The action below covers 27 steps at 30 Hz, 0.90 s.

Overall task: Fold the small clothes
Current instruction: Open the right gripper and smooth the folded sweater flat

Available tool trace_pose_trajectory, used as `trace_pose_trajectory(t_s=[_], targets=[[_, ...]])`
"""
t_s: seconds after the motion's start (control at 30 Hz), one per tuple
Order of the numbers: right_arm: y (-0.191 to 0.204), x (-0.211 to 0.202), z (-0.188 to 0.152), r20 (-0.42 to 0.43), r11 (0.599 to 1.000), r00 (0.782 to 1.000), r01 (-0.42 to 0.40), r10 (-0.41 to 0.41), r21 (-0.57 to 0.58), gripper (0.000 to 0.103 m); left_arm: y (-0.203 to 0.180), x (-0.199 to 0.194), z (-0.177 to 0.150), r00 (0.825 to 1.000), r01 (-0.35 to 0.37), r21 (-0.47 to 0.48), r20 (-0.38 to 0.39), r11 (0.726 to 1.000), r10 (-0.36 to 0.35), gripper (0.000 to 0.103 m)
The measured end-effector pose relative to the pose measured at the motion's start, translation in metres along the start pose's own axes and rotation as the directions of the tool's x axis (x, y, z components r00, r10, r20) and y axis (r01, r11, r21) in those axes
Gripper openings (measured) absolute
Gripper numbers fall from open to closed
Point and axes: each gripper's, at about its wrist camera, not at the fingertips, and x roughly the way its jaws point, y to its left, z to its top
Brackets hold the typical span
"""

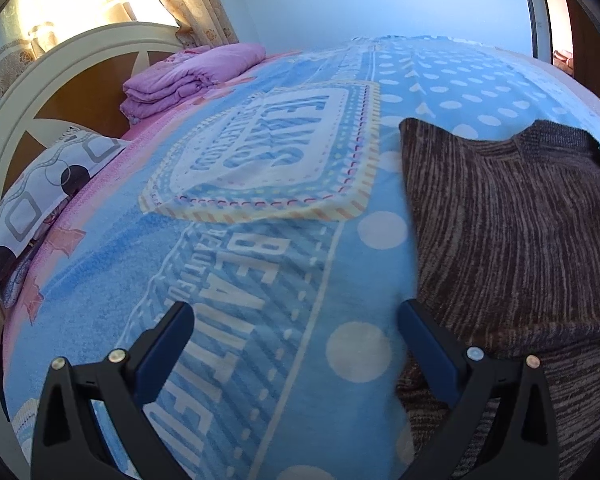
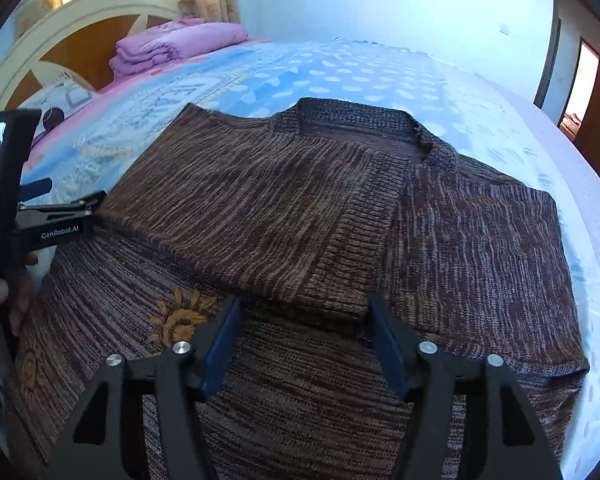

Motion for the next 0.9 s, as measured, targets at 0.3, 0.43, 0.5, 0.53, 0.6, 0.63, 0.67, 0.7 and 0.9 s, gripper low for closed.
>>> trace_pose_trajectory(t_s=[0.3, 0.43, 0.5, 0.53, 0.6, 0.63, 0.67, 0.7, 0.9], targets=[[-0.008, -0.025, -0.014, 0.059, 0.997, 0.998, -0.007, 0.002, 0.077, 0.064, 0.006, -0.016, -0.005, 0.997, 0.076, -0.002, 0.035, 0.997, -0.076, 0.103], [-0.014, -0.021, -0.017, 0.035, 0.995, 0.999, 0.0, -0.003, 0.104, 0.064, 0.005, -0.019, -0.006, 0.996, 0.085, 0.007, 0.037, 0.996, -0.085, 0.103], [-0.016, -0.022, -0.019, 0.042, 0.993, 0.999, 0.003, -0.008, 0.116, 0.064, 0.006, -0.019, -0.006, 0.996, 0.087, 0.005, 0.035, 0.996, -0.087, 0.103], [-0.016, -0.022, -0.019, 0.044, 0.993, 0.999, 0.002, -0.008, 0.118, 0.064, 0.006, -0.017, -0.006, 0.996, 0.09, 0.002, 0.03, 0.996, -0.09, 0.103], [-0.015, -0.021, -0.019, 0.04, 0.993, 0.999, 0.004, -0.009, 0.116, 0.066, 0.006, -0.016, -0.007, 0.995, 0.095, 0.0, 0.016, 0.995, -0.095, 0.103], [-0.015, -0.02, -0.02, 0.033, 0.993, 0.999, 0.002, -0.006, 0.116, 0.066, 0.007, -0.016, -0.007, 0.995, 0.096, -0.004, 0.015, 0.995, -0.096, 0.103], [-0.017, -0.019, -0.02, 0.03, 0.993, 1.0, -0.004, 0.0, 0.121, 0.066, 0.008, -0.018, -0.007, 0.995, 0.095, -0.006, 0.018, 0.995, -0.095, 0.103], [-0.018, -0.021, -0.02, 0.034, 0.992, 0.999, -0.004, -0.001, 0.128, 0.066, 0.008, -0.022, -0.008, 0.996, 0.092, -0.002, 0.02, 0.996, -0.092, 0.103], [-0.027, -0.041, -0.027, 0.065, 0.989, 0.996, 0.046, -0.056, 0.141, 0.066, 0.0, -0.041, -0.023, 0.992, 0.125, 0.078, -0.001, 0.989, -0.125, 0.103]])
